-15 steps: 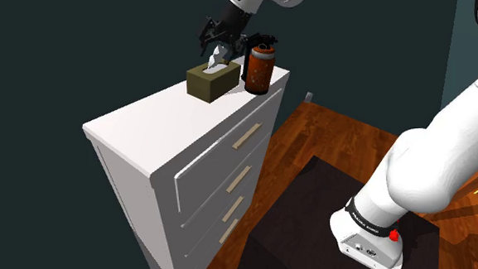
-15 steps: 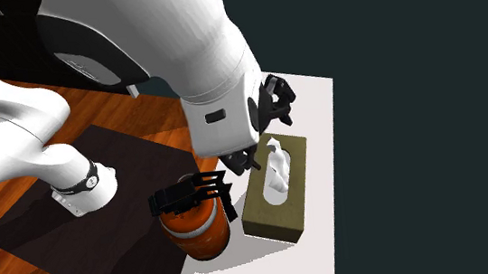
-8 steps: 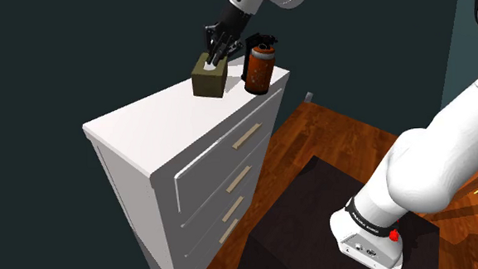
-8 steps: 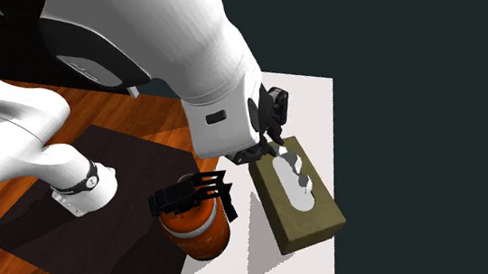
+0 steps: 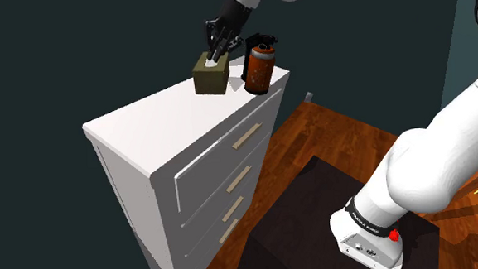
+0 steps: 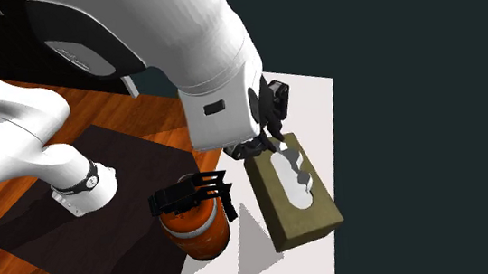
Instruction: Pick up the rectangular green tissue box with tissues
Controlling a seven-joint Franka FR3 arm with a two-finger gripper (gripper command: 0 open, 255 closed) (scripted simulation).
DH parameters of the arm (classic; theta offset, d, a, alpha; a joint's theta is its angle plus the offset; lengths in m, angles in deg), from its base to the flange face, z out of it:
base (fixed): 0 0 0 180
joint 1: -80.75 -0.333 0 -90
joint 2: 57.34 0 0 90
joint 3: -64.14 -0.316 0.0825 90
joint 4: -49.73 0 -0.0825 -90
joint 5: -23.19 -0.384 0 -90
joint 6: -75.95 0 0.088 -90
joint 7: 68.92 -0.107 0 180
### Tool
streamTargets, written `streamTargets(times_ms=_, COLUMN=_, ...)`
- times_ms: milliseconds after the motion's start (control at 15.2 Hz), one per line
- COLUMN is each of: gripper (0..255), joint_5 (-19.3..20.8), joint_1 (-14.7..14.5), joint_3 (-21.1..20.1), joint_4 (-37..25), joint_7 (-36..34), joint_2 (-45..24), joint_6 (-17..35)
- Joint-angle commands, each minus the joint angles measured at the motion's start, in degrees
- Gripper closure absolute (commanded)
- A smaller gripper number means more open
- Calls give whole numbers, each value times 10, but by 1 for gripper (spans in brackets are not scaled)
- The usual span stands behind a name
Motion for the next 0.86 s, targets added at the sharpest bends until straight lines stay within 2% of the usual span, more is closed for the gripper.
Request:
streamTargets(times_ms=0, gripper=255, joint_5=2, joint_1=0, joint_3=0, joint_4=-13, joint_7=-4, joint_2=2, joint_6=-14)
streamTargets(times_ms=660, gripper=255, joint_5=12, joint_1=2, joint_3=2, joint_4=-94, joint_7=-24, joint_2=-2, joint_6=-88)
streamTargets(times_ms=792, gripper=255, joint_5=13, joint_1=2, joint_3=2, joint_4=-95, joint_7=-25, joint_2=-3, joint_6=-89)
